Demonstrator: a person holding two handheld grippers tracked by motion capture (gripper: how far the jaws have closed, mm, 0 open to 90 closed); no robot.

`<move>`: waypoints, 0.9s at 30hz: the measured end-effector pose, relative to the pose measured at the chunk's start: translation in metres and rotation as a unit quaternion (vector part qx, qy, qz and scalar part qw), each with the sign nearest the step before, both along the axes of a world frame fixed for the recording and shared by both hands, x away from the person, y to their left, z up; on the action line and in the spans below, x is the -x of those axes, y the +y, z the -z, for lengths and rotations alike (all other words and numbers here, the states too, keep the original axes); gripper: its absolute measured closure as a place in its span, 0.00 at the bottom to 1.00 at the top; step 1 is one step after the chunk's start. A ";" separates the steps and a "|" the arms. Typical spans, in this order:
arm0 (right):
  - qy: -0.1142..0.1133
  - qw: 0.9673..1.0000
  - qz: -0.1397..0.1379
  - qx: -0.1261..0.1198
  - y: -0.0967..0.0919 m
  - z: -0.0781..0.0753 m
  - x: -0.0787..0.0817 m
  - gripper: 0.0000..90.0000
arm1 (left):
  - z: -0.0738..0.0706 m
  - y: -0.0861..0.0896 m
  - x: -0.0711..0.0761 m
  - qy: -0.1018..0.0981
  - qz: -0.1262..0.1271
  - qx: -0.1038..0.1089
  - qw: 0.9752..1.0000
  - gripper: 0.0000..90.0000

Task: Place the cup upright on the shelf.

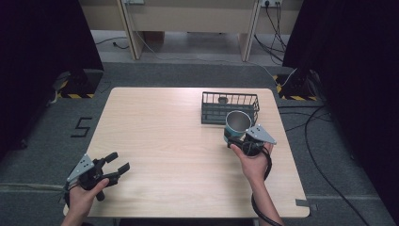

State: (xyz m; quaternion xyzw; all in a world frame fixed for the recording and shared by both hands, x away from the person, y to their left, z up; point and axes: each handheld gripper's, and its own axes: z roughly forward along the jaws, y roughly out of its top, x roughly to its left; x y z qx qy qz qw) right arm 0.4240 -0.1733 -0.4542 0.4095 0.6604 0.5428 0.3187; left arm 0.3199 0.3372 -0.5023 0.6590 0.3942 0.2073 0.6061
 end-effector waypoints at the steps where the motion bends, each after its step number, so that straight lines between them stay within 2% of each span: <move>1: -0.002 1.000 0.001 0.001 0.000 -0.001 -0.001 0.20 | 0.000 0.000 0.000 0.000 0.000 0.000 1.000 0.25; 27: -0.006 1.000 0.017 -0.013 0.000 -0.019 -0.022 0.20 | 0.000 0.000 0.000 0.000 0.001 0.003 1.000 0.25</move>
